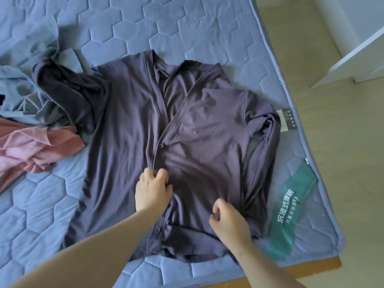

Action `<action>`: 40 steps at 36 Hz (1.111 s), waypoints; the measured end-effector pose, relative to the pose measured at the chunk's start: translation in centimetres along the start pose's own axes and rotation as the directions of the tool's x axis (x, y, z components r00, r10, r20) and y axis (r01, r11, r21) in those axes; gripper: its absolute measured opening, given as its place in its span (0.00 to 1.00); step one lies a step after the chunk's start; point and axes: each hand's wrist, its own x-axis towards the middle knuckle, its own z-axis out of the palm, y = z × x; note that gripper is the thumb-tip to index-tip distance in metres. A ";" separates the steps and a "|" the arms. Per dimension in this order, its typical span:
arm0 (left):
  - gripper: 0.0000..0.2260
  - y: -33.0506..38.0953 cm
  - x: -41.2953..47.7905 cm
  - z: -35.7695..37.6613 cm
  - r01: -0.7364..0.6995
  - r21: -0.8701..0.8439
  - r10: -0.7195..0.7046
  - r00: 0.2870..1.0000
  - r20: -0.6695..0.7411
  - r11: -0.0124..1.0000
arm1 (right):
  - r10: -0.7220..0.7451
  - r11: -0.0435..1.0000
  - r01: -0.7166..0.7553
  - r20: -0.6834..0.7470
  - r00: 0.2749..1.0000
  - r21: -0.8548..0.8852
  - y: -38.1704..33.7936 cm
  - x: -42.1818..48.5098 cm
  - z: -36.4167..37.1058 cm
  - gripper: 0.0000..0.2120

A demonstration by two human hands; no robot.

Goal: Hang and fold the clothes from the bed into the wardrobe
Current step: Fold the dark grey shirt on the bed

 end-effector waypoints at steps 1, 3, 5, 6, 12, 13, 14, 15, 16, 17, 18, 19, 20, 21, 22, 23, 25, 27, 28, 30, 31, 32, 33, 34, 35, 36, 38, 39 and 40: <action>0.10 -0.4 -0.9 0.4 -0.051 0.008 0.051 0.998 0.039 0.999 | -0.052 0.998 0.053 0.036 0.998 -0.018 0.0 -0.7 0.6 0.06; 0.12 -1.5 -2.6 1.3 -0.121 -0.012 0.121 0.982 0.147 0.993 | -0.150 0.986 0.157 0.114 0.982 -0.055 0.1 -1.8 1.7 0.05; 0.16 -2.8 -4.1 2.3 -0.163 0.008 0.156 0.956 0.250 0.987 | -0.209 0.952 0.247 0.202 0.957 -0.183 0.4 -2.6 2.8 0.11; 0.18 -3.5 -4.8 2.7 -0.159 0.018 0.147 0.944 0.295 0.987 | -0.220 0.929 0.277 0.236 0.946 -0.246 0.7 -3.0 3.3 0.16; 0.19 -6.6 -7.7 3.7 -0.016 -0.111 0.067 0.879 0.471 0.994 | -0.258 0.866 0.309 0.178 0.950 -0.393 1.4 -4.4 4.9 0.20; 0.18 -6.9 -7.9 3.6 -0.020 -0.120 0.077 0.867 0.492 0.993 | -0.250 0.866 0.296 0.164 0.954 -0.402 1.3 -4.6 5.0 0.18; 0.18 -7.1 -8.1 3.5 -0.026 -0.129 0.089 0.853 0.514 0.991 | -0.243 0.867 0.284 0.150 0.958 -0.409 1.3 -4.7 5.0 0.16; 0.18 -7.2 -8.2 3.3 -0.036 -0.136 0.104 0.836 0.539 0.990 | -0.235 0.869 0.273 0.141 0.962 -0.413 1.2 -4.9 5.0 0.15; 0.18 -7.4 -8.3 3.1 -0.047 -0.139 0.119 0.810 0.575 0.989 | -0.227 0.876 0.262 0.133 0.965 -0.404 0.9 -5.1 4.8 0.13; 0.17 -7.5 -8.4 2.9 -0.058 -0.139 0.133 0.772 0.622 0.989 | -0.240 0.879 0.264 0.110 0.965 -0.396 0.6 -5.3 4.6 0.12; 0.17 -7.6 -8.6 2.6 -0.073 -0.138 0.148 0.722 0.676 0.988 | -0.252 0.880 0.264 0.081 0.964 -0.395 0.4 -5.5 4.5 0.10; 0.16 -7.6 -8.8 2.4 -0.101 -0.132 0.166 0.662 0.731 0.986 | -0.272 0.876 0.271 0.054 0.961 -0.399 0.2 -5.7 4.3 0.10; 0.15 -7.7 -9.0 2.1 -0.148 -0.119 0.184 0.591 0.785 0.982 | -0.284 0.867 0.273 0.037 0.958 -0.418 0.0 -6.0 4.2 0.14; 0.13 -7.7 -9.2 1.9 -0.213 -0.097 0.196 0.511 0.837 0.972 | -0.291 0.859 0.265 0.010 0.957 -0.438 -0.2 -6.2 4.1 0.17; 0.13 -7.7 -9.4 1.8 -0.276 -0.080 0.198 0.436 0.878 0.958 | -0.292 0.854 0.257 -0.008 0.956 -0.453 -0.4 -6.4 4.1 0.18; 0.13 -7.7 -9.5 1.7 -0.313 -0.070 0.194 0.383 0.903 0.947 | -0.291 0.850 0.249 -0.020 0.956 -0.464 -0.4 -6.7 4.1 0.19; 0.10 -7.6 -9.6 1.8 -0.264 -0.090 0.193 0.396 0.898 0.960 | -0.299 0.849 0.251 -0.031 0.954 -0.465 -0.7 -7.0 4.2 0.19; 0.08 -7.4 -9.4 2.0 -0.049 -0.154 0.154 0.572 0.805 0.987 | -0.305 0.842 0.250 -0.038 0.952 -0.478 -1.0 -7.4 4.4 0.20; 0.10 -7.4 -9.2 2.2 0.060 -0.196 0.104 0.678 0.727 0.979 | -0.314 0.838 0.254 -0.045 0.949 -0.484 -1.2 -7.5 4.6 0.20; 0.12 -7.5 -8.7 2.4 0.181 -0.239 -0.013 0.820 0.573 0.954 | -0.344 0.826 0.269 -0.065 0.937 -0.496 -1.6 -7.7 5.0 0.21; 0.12 -7.6 -8.5 2.5 0.227 -0.240 -0.071 0.849 0.524 0.944 | -0.354 0.822 0.272 -0.075 0.932 -0.499 -1.8 -7.7 5.2 0.21; 0.14 -7.6 -8.5 2.5 0.277 -0.240 -0.126 0.856 0.502 0.930 | -0.354 0.822 0.268 -0.082 0.932 -0.502 -2.0 -7.7 5.4 0.21; 0.16 -7.6 -8.4 2.6 0.322 -0.242 -0.167 0.849 0.501 0.915 | -0.346 0.823 0.256 -0.091 0.934 -0.507 -2.1 -7.7 5.5 0.21; 0.18 -7.6 -8.3 2.8 0.356 -0.248 -0.190 0.837 0.513 0.901 | -0.328 0.826 0.236 -0.097 0.940 -0.512 -2.2 -7.7 5.7 0.21; 0.19 -7.5 -8.2 2.8 0.390 -0.260 -0.203 0.819 0.537 0.884 | -0.312 0.832 0.217 -0.106 0.944 -0.511 -2.2 -7.6 5.8 0.21; 0.17 -7.3 -8.1 2.9 0.408 -0.271 -0.202 0.803 0.561 0.872 | -0.301 0.839 0.205 -0.116 0.947 -0.504 -2.2 -7.5 5.8 0.21; 0.08 -7.0 -7.9 3.0 0.394 -0.267 -0.177 0.792 0.585 0.879 | -0.288 0.856 0.194 -0.129 0.949 -0.479 -2.2 -7.2 5.9 0.20; 0.08 -6.8 -7.9 2.9 0.383 -0.263 -0.174 0.799 0.575 0.886 | -0.281 0.866 0.196 -0.124 0.951 -0.460 -2.1 -7.2 5.8 0.20; 0.11 -6.7 -7.8 2.9 0.385 -0.271 -0.186 0.814 0.550 0.882 | -0.276 0.875 0.205 -0.104 0.955 -0.439 -1.9 -7.1 5.8 0.18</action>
